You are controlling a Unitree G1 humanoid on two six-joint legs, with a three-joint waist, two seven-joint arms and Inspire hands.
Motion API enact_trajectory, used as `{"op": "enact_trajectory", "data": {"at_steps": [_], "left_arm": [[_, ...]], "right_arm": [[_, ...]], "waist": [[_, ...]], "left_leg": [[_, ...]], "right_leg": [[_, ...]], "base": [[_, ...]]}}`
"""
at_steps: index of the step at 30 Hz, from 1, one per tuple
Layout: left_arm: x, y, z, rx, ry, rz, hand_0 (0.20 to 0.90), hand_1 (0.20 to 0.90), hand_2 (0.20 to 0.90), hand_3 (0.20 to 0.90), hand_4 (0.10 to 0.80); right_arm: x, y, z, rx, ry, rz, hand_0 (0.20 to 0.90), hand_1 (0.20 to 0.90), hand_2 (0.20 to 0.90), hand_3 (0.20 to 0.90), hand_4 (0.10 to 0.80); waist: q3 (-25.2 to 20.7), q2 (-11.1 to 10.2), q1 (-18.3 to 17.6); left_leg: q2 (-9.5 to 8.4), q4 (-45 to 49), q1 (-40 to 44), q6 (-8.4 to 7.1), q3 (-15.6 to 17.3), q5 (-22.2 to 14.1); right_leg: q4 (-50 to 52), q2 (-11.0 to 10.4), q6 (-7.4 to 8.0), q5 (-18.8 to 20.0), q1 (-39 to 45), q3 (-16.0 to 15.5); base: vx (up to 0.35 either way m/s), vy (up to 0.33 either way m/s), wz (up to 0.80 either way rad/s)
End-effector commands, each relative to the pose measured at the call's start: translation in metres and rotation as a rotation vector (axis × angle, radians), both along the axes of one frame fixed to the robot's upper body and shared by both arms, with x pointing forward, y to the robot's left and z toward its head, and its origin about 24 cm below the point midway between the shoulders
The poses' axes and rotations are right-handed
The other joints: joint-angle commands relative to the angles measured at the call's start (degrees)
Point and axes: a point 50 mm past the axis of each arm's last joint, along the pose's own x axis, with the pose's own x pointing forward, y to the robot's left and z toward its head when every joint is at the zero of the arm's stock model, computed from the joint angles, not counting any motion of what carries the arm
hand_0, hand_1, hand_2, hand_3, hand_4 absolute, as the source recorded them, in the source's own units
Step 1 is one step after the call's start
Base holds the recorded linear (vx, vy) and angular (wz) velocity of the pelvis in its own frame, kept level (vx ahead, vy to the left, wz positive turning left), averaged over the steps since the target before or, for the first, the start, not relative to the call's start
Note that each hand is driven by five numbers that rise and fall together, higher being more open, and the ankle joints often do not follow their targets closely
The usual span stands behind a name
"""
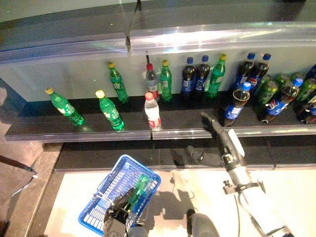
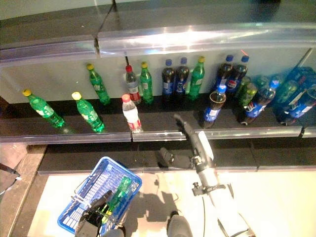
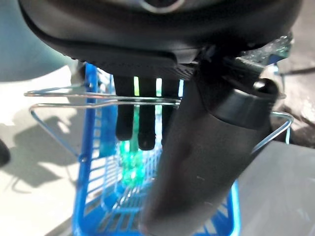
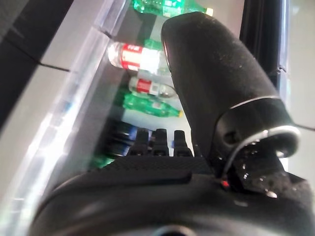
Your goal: Pick up the drink and place into the basket.
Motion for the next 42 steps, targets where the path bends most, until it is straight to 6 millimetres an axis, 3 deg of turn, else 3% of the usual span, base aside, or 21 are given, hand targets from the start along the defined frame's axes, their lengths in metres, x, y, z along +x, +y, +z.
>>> {"op": "enact_trajectory", "data": {"at_steps": [1, 3, 5, 7, 10, 13, 15, 17, 18, 21, 23, 24, 25, 26, 27, 28, 29, 32, 35, 39, 42], "left_arm": [[-0.016, 0.053, 0.012, 0.195, -0.023, 0.036, 0.3, 0.3, 0.3, 0.2, 0.1], [-0.014, 0.054, 0.013, 0.211, -0.032, 0.021, 0.3, 0.3, 0.3, 0.2, 0.1], [-0.008, 0.058, 0.015, 0.218, -0.031, 0.021, 0.3, 0.3, 0.3, 0.2, 0.1], [-0.003, 0.061, 0.016, 0.235, -0.04, -0.005, 0.3, 0.3, 0.3, 0.2, 0.1], [0.004, 0.063, 0.02, 0.257, -0.06, -0.026, 0.3, 0.3, 0.3, 0.2, 0.1], [0.008, 0.068, 0.021, 0.269, -0.045, -0.029, 0.3, 0.3, 0.3, 0.2, 0.1], [0.009, 0.073, 0.022, 0.271, -0.035, -0.012, 0.3, 0.3, 0.3, 0.2, 0.1], [0.009, 0.077, 0.024, 0.28, -0.023, -0.001, 0.3, 0.3, 0.3, 0.2, 0.1], [0.009, 0.078, 0.024, 0.282, -0.02, 0.0, 0.3, 0.3, 0.3, 0.2, 0.1], [0.002, 0.079, 0.021, 0.297, 0.004, 0.024, 0.3, 0.3, 0.3, 0.2, 0.1], [-0.007, 0.08, 0.018, 0.285, 0.03, 0.064, 0.3, 0.3, 0.3, 0.2, 0.1], [-0.014, 0.08, 0.015, 0.274, 0.041, 0.082, 0.3, 0.3, 0.3, 0.2, 0.1], [-0.016, 0.079, 0.013, 0.27, 0.051, 0.086, 0.3, 0.3, 0.3, 0.2, 0.1], [-0.02, 0.076, 0.01, 0.261, 0.062, 0.086, 0.3, 0.3, 0.3, 0.2, 0.1], [-0.021, 0.073, 0.008, 0.248, 0.067, 0.072, 0.3, 0.3, 0.3, 0.2, 0.1], [-0.016, 0.067, 0.007, 0.243, 0.06, 0.027, 0.3, 0.3, 0.3, 0.2, 0.1], [-0.016, 0.063, 0.006, 0.243, 0.06, 0.008, 0.3, 0.3, 0.3, 0.2, 0.1], [-0.025, 0.057, 0.001, 0.222, 0.078, 0.006, 0.3, 0.3, 0.3, 0.2, 0.1], [-0.04, 0.054, -0.003, 0.21, 0.099, -0.007, 0.3, 0.3, 0.3, 0.2, 0.1], [-0.045, 0.05, -0.009, 0.185, 0.127, -0.025, 0.3, 0.3, 0.3, 0.2, 0.1], [-0.039, 0.052, -0.006, 0.206, 0.11, -0.053, 0.3, 0.3, 0.3, 0.2, 0.1]], "right_arm": [[0.009, 0.025, 0.048, 0.08, -0.254, 0.094, 0.9, 0.9, 0.9, 0.9, 0.8], [0.005, 0.021, 0.049, 0.118, -0.245, 0.096, 0.9, 0.9, 0.9, 0.9, 0.8], [0.003, 0.021, 0.047, 0.106, -0.245, 0.097, 0.9, 0.9, 0.9, 0.9, 0.8], [0.005, 0.021, 0.045, 0.119, -0.242, 0.086, 0.9, 0.9, 0.9, 0.9, 0.8], [0.006, 0.023, 0.044, 0.129, -0.266, 0.067, 0.9, 0.9, 0.9, 0.9, 0.8], [0.008, 0.027, 0.045, 0.146, -0.272, 0.048, 0.9, 0.9, 0.9, 0.9, 0.8], [0.012, 0.033, 0.046, 0.147, -0.275, 0.054, 0.9, 0.9, 0.9, 0.9, 0.8], [0.014, 0.037, 0.048, 0.151, -0.277, 0.07, 0.9, 0.9, 0.9, 0.9, 0.8], [0.014, 0.038, 0.049, 0.151, -0.277, 0.074, 0.9, 0.9, 0.9, 0.9, 0.8], [0.019, 0.038, 0.054, 0.147, -0.265, 0.11, 0.9, 0.9, 0.9, 0.9, 0.8], [0.021, 0.035, 0.058, 0.142, -0.257, 0.128, 0.9, 0.9, 0.9, 0.9, 0.8], [0.02, 0.034, 0.06, 0.141, -0.26, 0.14, 0.9, 0.9, 0.9, 0.9, 0.8], [0.019, 0.033, 0.059, 0.142, -0.258, 0.141, 0.9, 0.9, 0.9, 0.9, 0.8], [0.017, 0.031, 0.057, 0.143, -0.258, 0.133, 0.9, 0.9, 0.9, 0.9, 0.8], [0.014, 0.025, 0.056, 0.145, -0.262, 0.109, 0.9, 0.9, 0.9, 0.9, 0.8], [0.011, 0.017, 0.054, 0.144, -0.275, 0.067, 0.9, 0.9, 0.9, 0.9, 0.8], [0.01, 0.015, 0.052, 0.135, -0.282, 0.057, 0.9, 0.9, 0.9, 0.9, 0.8], [0.013, 0.02, 0.05, 0.114, -0.28, 0.085, 0.9, 0.9, 0.9, 0.9, 0.8], [0.016, 0.025, 0.05, 0.112, -0.26, 0.091, 0.9, 0.9, 0.9, 0.9, 0.8], [0.015, 0.031, 0.047, 0.08, -0.251, 0.083, 0.9, 0.9, 0.9, 0.9, 0.8], [0.006, 0.023, 0.049, 0.107, -0.259, 0.077, 0.9, 0.9, 0.9, 0.9, 0.8]], "waist": [[-3.83, -2.03, -0.11], [-3.88, -2.02, -0.91], [-3.57, -2.07, -2.17], [-3.15, -2.41, -2.17], [-2.93, -2.29, -1.29], [-3.16, -2.33, -0.53], [-3.08, -2.17, 0.16], [-2.86, -2.06, 0.98], [-2.81, -2.05, 1.19], [-3.08, -2.21, 2.32], [-3.07, -2.21, 2.53], [-2.56, -2.31, 2.57], [-2.32, -2.36, 2.47], [-1.9, -2.33, 2.02], [-1.53, -2.38, 1.18], [-1.15, -2.56, 0.31], [-0.92, -2.84, 0.22], [-1.12, -2.98, 0.76], [-1.22, -1.92, 1.98], [-1.52, -1.44, 1.49], [-2.09, -1.62, 0.16]], "left_leg": [[-2.87, 0.53, -0.87, -0.47, 0.13, 3.27], [-2.19, -1.66, 0.26, -0.02, 1.59, 3.83], [-1.88, -2.99, 1.07, 0.7, 0.37, 4.33], [-1.65, -3.28, 1.54, 0.85, -0.29, 4.35], [-0.17, -3.91, 1.85, 0.72, -2.08, 4.44], [1.03, -3.41, 2.02, 0.1, -3.08, 3.65], [3.49, -3.42, 2.76, -1.19, -2.59, 3.45], [7.53, -3.41, 3.47, -3.09, -2.42, 3.95], [8.48, -3.36, 3.56, -3.52, -2.26, 4.05], [15.34, -3.81, 3.26, -6.84, -1.73, 6.38], [18.66, -4.63, 2.66, -7.84, -2.69, 9.06], [20.7, -4.53, 1.01, -8.41, -2.33, 12.51], [21.27, -4.23, 0.32, -8.53, -1.89, 13.8], [22.15, -3.63, -1.65, -8.76, 0.38, 16.49], [22.97, -2.16, -4.24, -9.03, 5.29, 18.63], [22.22, 1.41, -6.87, -8.9, 10.13, 18.81], [19.65, 3.5, -7.41, -8.11, 10.03, 16.76], [10.61, 10.36, -8.54, -6.2, 6.92, 11.97], [3.51, 11.81, -8.79, -5.06, 4.41, 10.36], [1.62, 5.77, -5.75, -3.33, 5.09, 7.53], [1.8, 0.94, -2.66, -2.16, 7.64, 5.99]], "right_leg": [[-13.47, 3.4, -0.53, 2.96, 12.41, -3.19], [-9.32, 4.2, -0.33, 2.15, 10.88, -3.88], [-3.6, 5.62, 0.08, 2.2, 8.45, -1.25], [-1.4, 4.26, 0.81, 2.51, 7.98, -1.46], [-2.14, -0.34, 2.52, 3.19, 8.66, -0.05], [-5.38, -6.96, 5.3, 6.91, 9.7, 2.4], [-7.63, -11.21, 6.85, 9.35, 10.45, 2.73], [-8.61, -13.44, 8.01, 9.37, 10.89, 1.81], [-8.68, -13.6, 8.26, 8.94, 11.06, 1.32], [-10.49, -13.02, 8.69, 6.21, 12.33, -2.08], [-8.89, -9.64, 6.93, 4.04, 11.61, -2.63], [-8.75, -7.31, 5.07, 3.09, 11.55, -3.74], [-8.79, -6.57, 4.48, 2.95, 11.58, -4.39], [-9.25, -5.35, 3.49, 2.73, 12.24, -5.85], [-10.1, -4.3, 2.53, 2.49, 13.21, -8.33], [-11.33, -3.52, 1.4, 2.38, 14.24, -11.53], [-11.93, -3.57, 1.13, 2.3, 14.73, -12.34], [-13.64, -2.91, 0.32, 3.24, 14.21, -10.66], [-14.72, -1.07, 0.06, 3.67, 14.88, -8.81], [-13.93, 0.02, 0.02, 3.23, 14.49, -8.38], [-9.89, 1.14, 0.15, 1.1, 13.14, -9.5]], "base": [[-0.011, 0.058, -0.39], [-0.03, 0.04, 0.04], [-0.04, -0.048, 0.21], [-0.05, -0.162, 0.16], [-0.078, -0.287, 0.17], [-0.064, -0.427, 0.32], [-0.068, -0.533, 0.45], [-0.078, -0.539, 0.06], [-0.091, -0.535, -0.26], [-0.082, -0.599, -0.39], [-0.077, -0.616, -0.33], [-0.066, -0.463, -0.39], [-0.077, -0.405, -0.51], [-0.099, -0.365, -0.46], [-0.148, -0.471, -0.35], [-0.145, -0.444, 0.09], [-0.125, -0.372, 0.56], [-0.035, -0.153, 0.46], [0.089, -0.005, -0.15], [0.074, 0.129, -0.08], [0.045, 0.085, -0.1]]}}
